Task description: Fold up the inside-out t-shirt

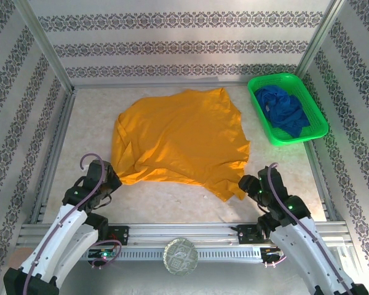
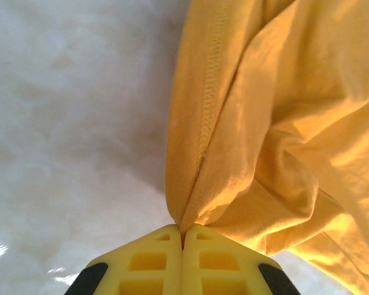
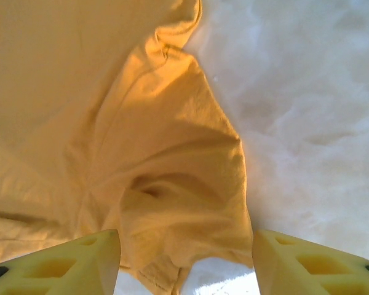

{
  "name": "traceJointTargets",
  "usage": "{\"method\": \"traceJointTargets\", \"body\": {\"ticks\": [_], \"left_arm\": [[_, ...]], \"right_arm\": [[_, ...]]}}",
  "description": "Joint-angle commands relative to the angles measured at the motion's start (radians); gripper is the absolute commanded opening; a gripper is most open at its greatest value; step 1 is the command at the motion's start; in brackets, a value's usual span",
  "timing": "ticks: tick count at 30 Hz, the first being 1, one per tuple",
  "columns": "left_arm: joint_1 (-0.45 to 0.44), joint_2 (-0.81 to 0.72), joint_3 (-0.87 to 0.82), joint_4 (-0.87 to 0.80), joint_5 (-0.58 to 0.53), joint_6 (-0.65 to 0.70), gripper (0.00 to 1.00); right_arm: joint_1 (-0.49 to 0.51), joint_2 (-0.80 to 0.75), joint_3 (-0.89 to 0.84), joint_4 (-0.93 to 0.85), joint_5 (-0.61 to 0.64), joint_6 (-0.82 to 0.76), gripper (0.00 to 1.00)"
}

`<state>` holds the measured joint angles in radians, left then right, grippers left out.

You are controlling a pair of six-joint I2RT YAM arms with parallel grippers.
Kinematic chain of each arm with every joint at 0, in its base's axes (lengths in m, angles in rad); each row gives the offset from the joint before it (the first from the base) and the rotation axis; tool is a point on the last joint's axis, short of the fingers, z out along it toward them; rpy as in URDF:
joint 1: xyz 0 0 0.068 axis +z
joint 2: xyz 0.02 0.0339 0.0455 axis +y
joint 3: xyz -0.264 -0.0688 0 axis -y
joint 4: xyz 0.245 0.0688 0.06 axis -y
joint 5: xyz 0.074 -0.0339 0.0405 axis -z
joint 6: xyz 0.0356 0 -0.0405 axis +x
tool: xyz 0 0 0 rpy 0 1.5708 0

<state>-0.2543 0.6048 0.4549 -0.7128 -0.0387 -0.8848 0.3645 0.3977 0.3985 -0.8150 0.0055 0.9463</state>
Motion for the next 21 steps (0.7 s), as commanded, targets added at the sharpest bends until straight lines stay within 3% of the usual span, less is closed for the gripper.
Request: {"method": "traceJointTargets", "body": {"ticks": [1,6,12,16,21], "left_arm": [[-0.006,-0.014,0.066,-0.099,-0.065,-0.009,0.00],[-0.005,0.001,0.120,-0.106,-0.072,0.022,0.00],[-0.005,0.010,0.138,-0.110,-0.081,0.037,0.00],[-0.004,0.016,0.149,-0.108,-0.084,0.048,0.00],[-0.003,0.020,0.166,-0.121,-0.092,0.065,0.00]], "right_arm": [[0.054,0.021,0.023,-0.053,-0.012,-0.014,0.55],[0.197,0.100,-0.001,0.035,-0.030,0.009,0.44],[0.406,0.248,0.007,0.114,0.045,0.046,0.41],[0.482,0.363,0.024,0.165,0.076,0.054,0.47],[0.502,0.476,0.023,0.229,0.097,0.057,0.52]]}}
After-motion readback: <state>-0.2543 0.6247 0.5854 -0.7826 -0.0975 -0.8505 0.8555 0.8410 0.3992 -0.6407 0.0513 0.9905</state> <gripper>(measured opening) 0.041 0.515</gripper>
